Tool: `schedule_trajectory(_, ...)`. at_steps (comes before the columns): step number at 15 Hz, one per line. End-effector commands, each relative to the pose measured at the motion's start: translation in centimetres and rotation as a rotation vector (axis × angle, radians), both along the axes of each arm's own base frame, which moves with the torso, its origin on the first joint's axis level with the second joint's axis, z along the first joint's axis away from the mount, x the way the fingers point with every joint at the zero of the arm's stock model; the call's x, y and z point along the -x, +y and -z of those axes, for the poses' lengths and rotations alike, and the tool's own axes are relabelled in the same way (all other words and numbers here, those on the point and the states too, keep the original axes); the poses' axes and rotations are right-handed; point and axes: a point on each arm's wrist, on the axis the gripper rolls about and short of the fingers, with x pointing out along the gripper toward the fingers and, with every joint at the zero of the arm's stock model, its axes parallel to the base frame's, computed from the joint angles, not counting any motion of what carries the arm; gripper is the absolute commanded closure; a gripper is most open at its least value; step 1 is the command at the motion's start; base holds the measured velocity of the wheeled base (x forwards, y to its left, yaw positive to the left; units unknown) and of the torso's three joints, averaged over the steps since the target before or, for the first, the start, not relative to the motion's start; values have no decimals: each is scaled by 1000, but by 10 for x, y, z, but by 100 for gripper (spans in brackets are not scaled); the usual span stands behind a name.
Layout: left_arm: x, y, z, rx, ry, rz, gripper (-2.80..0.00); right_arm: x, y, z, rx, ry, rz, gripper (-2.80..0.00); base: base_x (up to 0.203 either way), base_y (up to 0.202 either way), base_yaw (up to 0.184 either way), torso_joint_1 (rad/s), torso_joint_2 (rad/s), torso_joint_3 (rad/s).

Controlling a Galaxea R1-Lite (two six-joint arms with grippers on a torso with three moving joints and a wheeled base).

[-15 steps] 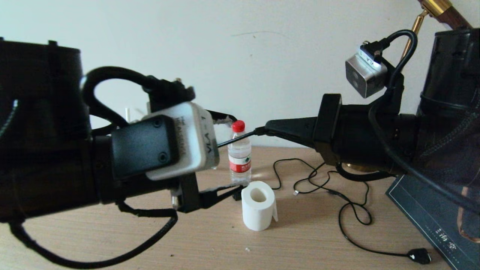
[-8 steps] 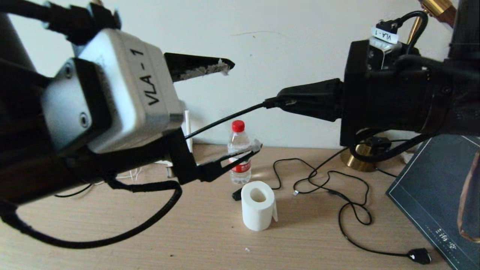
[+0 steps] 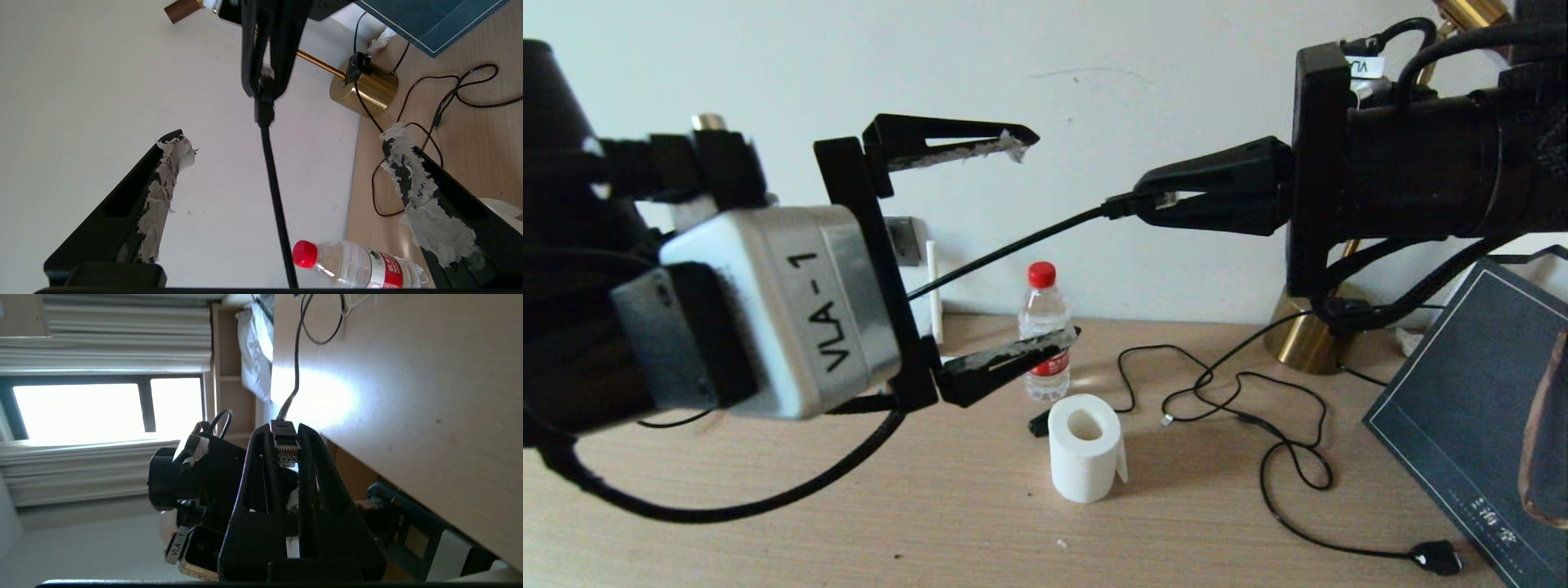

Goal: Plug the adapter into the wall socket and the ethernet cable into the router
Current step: Hand it to the other hand

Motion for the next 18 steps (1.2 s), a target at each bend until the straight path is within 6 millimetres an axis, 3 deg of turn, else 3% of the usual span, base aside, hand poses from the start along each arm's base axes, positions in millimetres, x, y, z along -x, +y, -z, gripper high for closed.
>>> schedule_trajectory(1,-5,-3,4,-2,-8,2,-280,-11,9,6,-11,68,-17,0,0,0,0,0,0,0)
schedule_trajectory(10,-31,-27,6,39,-80,120,-280,-17,1,-3,-107,187,-91,0,0,0,0,0,0,0)
schedule_trajectory(18,-37,-19,-4,63,-122,100,-280,-10,-5,-6,-116,186,-92,0,0,0,0,0,0,0)
